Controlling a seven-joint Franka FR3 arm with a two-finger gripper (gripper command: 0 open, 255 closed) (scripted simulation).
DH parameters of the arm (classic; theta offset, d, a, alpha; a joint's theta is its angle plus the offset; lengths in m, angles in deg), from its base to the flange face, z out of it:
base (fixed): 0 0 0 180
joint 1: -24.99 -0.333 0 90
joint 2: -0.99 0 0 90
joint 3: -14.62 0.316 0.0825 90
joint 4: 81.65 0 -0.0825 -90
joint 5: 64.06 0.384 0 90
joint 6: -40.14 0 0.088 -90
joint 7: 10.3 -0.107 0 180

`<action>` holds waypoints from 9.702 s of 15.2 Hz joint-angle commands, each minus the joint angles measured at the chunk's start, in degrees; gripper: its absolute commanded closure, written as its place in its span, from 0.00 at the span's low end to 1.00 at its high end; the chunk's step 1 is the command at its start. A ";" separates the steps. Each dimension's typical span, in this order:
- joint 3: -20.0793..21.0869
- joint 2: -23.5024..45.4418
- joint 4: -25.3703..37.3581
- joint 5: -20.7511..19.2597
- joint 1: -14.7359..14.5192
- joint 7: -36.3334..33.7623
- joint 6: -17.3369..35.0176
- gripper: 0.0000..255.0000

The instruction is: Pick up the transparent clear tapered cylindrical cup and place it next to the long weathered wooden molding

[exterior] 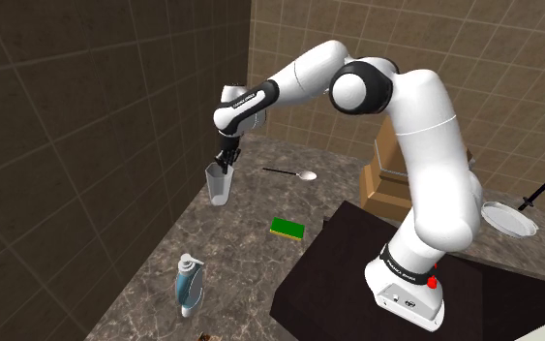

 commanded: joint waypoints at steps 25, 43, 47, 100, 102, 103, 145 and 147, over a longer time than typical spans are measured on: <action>-0.42 -10.60 4.10 -0.93 -0.06 -2.04 -14.59 1.00; 2.50 -32.47 -22.96 -0.53 -5.38 -9.48 -8.42 1.00; 4.28 -38.66 -31.03 0.09 -7.37 -12.67 -6.11 1.00; 38.29 -52.18 -64.41 15.64 -28.19 -51.33 20.19 1.00; 38.96 -50.02 -64.72 14.62 -27.56 -51.97 22.55 1.00; 39.28 -48.90 -64.85 13.97 -27.21 -52.38 23.74 1.00; 42.81 -36.31 -66.50 -2.69 -20.07 -63.07 36.14 0.00; 42.80 -36.31 -66.50 -2.69 -20.08 -63.08 36.14 0.00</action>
